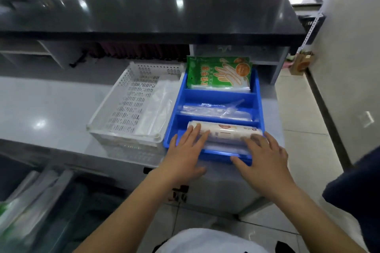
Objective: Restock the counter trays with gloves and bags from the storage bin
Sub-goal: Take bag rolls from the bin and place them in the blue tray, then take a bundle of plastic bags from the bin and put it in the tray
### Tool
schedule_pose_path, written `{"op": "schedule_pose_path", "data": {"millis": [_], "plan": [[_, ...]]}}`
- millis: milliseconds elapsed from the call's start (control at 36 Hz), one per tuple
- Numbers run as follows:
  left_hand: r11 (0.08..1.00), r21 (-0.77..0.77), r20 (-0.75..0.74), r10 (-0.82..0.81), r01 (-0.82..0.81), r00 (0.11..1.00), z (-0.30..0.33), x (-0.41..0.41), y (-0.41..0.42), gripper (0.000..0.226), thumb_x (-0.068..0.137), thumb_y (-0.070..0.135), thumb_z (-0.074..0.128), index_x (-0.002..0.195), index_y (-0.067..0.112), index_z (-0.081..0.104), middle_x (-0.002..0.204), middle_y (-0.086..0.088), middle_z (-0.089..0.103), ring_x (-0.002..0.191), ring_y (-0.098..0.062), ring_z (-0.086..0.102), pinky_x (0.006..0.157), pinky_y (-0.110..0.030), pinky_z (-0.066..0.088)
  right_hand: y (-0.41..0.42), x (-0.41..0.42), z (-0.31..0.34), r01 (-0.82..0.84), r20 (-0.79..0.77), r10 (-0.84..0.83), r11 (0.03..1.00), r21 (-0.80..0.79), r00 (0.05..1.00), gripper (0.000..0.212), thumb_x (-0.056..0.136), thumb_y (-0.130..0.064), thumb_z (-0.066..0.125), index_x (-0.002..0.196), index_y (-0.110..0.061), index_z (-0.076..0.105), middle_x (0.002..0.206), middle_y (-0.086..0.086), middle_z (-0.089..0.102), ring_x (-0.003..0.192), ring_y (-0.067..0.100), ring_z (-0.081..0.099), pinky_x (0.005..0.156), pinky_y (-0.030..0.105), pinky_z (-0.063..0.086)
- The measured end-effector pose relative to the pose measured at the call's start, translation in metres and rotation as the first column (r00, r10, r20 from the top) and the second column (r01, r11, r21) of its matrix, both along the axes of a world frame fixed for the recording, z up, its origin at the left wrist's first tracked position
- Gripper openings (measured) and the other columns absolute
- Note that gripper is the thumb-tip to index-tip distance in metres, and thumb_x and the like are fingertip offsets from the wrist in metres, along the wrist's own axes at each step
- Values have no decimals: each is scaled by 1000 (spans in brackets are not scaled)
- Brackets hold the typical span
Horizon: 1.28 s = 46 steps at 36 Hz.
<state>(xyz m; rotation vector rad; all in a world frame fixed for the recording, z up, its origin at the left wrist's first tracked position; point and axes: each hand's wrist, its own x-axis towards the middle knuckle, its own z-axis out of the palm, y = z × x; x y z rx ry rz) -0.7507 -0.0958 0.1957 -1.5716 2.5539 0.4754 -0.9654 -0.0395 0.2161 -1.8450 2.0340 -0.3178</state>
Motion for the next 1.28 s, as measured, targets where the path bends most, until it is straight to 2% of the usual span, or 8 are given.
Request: {"op": "schedule_pose_path", "data": {"millis": [167, 250, 306, 389, 500, 583, 806, 1278], "plan": [[1000, 30, -224, 7, 0, 975, 43, 45, 12, 81, 91, 39, 63, 157, 32, 16, 167, 3, 2, 153, -16, 2, 123, -39, 10, 7, 71, 49, -247, 84, 246, 969, 8, 966, 62, 88, -61, 52, 144, -40, 38, 153, -11, 36, 143, 12, 26, 118, 42, 26], [986, 50, -387, 168, -161, 907, 56, 99, 40, 72, 89, 31, 69, 152, 30, 34, 163, 1, 22, 150, -12, 17, 120, -21, 8, 6, 116, 67, -382, 59, 380, 923, 45, 923, 62, 89, -62, 51, 145, -39, 38, 154, -11, 33, 144, 10, 24, 117, 39, 26], [951, 89, -414, 306, -296, 857, 56, 142, 68, 70, 90, 34, 68, 151, 32, 35, 163, 4, 23, 150, -11, 16, 122, -28, 11, 7, 151, 73, -469, 74, 465, 882, 44, 882, 62, 89, -59, 53, 145, -37, 40, 152, -9, 36, 142, 9, 27, 116, 35, 26], [841, 112, -372, 529, -529, 763, 40, 207, 120, 74, 92, 42, 63, 155, 35, 24, 165, 7, 13, 152, -11, 5, 123, -40, 12, 15, 208, 66, -554, 130, 549, 832, 8, 826, 60, 89, -53, 58, 144, -35, 43, 151, -10, 38, 140, 9, 29, 115, 30, 26], [603, 132, -356, 769, -787, 530, 10, 274, 189, 81, 92, 53, 56, 156, 39, 9, 166, 11, -2, 152, -13, -7, 123, -39, 5, 39, 287, 33, -650, 228, 637, 759, -24, 736, 62, 88, -49, 62, 144, -32, 42, 149, -14, 35, 142, 8, 28, 110, 19, 22], [450, 177, -336, 864, -875, 376, -10, 310, 235, 86, 89, 61, 53, 156, 41, 2, 166, 13, -8, 151, -11, -12, 122, -38, 3, 64, 336, -3, -750, 245, 718, 659, 60, 651, 70, 88, -54, 59, 149, -37, 30, 157, -13, 21, 149, 11, 13, 119, 29, 19], [221, 232, -322, 936, -947, 140, -31, 374, 305, 87, 88, 63, 54, 156, 40, 4, 166, 11, -4, 153, -17, -4, 123, -39, 10, 88, 430, -24, -881, 234, 850, 447, 154, 472, 70, 90, -58, 53, 149, -45, 19, 163, -11, 12, 150, 10, 5, 120, 40, 20], [73, 408, -201, 979, -910, -11, -73, 508, 236, 87, 88, 57, 59, 154, 45, 4, 166, 12, -2, 153, -17, 1, 122, -37, 12, -32, 597, -77, -847, 252, 826, 415, 332, 504, 67, 91, -54, 55, 150, -34, 31, 160, -5, 25, 148, 14, 18, 119, 36, 23]]}}
